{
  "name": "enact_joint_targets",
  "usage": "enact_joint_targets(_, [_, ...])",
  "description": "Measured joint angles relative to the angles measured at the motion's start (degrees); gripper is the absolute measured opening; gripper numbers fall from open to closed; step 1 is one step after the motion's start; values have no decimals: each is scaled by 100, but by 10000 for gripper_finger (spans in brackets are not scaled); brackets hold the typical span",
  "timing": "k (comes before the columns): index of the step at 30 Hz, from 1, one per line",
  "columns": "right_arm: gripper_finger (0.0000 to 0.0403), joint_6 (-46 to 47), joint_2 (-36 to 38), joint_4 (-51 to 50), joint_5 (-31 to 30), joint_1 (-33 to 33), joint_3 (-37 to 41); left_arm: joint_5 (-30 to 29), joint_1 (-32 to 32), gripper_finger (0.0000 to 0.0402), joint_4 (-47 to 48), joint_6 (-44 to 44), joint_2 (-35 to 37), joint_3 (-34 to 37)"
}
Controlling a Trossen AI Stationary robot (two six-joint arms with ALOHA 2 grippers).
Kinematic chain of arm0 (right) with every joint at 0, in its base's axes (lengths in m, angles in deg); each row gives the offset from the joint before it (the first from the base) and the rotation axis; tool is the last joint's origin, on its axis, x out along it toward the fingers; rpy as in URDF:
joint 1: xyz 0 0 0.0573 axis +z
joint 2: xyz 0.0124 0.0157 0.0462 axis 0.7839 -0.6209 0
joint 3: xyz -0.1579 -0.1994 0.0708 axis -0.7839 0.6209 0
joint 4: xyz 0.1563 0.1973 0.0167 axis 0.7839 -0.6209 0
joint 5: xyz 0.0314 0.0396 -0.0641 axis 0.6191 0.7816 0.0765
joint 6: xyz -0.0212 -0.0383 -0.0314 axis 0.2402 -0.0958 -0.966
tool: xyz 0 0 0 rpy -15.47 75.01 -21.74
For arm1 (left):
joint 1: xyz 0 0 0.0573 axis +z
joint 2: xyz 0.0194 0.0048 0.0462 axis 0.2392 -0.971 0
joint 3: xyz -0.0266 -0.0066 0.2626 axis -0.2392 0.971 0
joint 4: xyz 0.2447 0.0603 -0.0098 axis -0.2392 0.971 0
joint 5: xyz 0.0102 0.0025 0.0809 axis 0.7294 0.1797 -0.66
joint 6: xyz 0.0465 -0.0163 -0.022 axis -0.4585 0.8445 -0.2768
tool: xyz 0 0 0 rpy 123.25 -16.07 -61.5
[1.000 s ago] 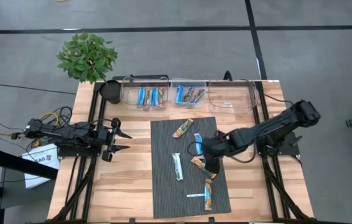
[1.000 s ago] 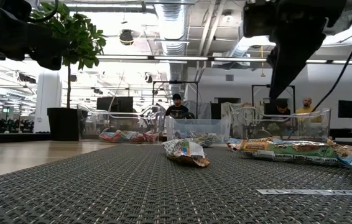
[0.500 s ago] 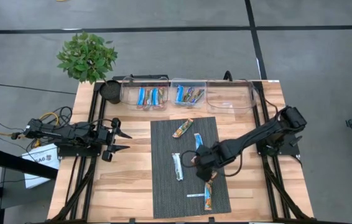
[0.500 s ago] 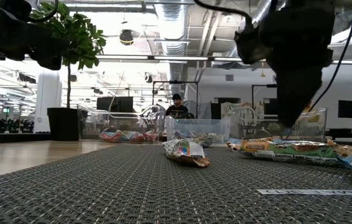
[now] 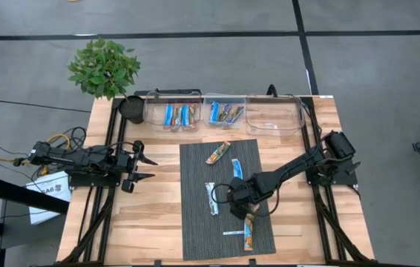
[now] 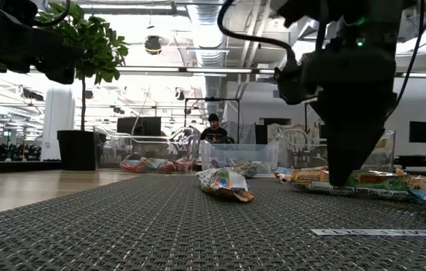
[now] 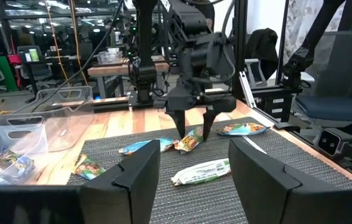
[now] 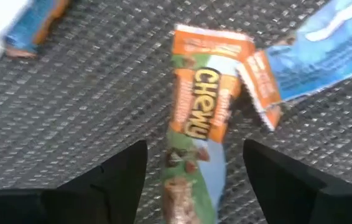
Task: Pick and place Granola Bars by type
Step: Put the orange granola bar into the right transparent bin
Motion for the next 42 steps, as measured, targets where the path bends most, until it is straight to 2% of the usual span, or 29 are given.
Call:
enact_joint_targets(7, [258, -192, -82, -28, -72, -2, 9, 0, 0, 184, 0, -11, 0, 0])
enact_joint_targets(10, [244, -193, -130, 24, -60, -2, -1, 0, 0, 184, 0, -11, 0, 1])
enact_joint_targets(21, [109, -196, -141, 153, 7, -3, 4, 0, 0, 184, 0, -13, 0, 1])
enact_joint_targets(26, [68, -201, -141, 431, 227, -4, 4, 0, 0, 184, 0, -13, 0, 0])
enact_joint_targets(32, [54, -217, -54, 746, 532, -80, 4, -1, 0, 184, 0, -13, 0, 1])
enact_joint_targets(42, [54, -799, 558, 963, 544, -463, 4, 0, 0, 184, -1, -13, 0, 1])
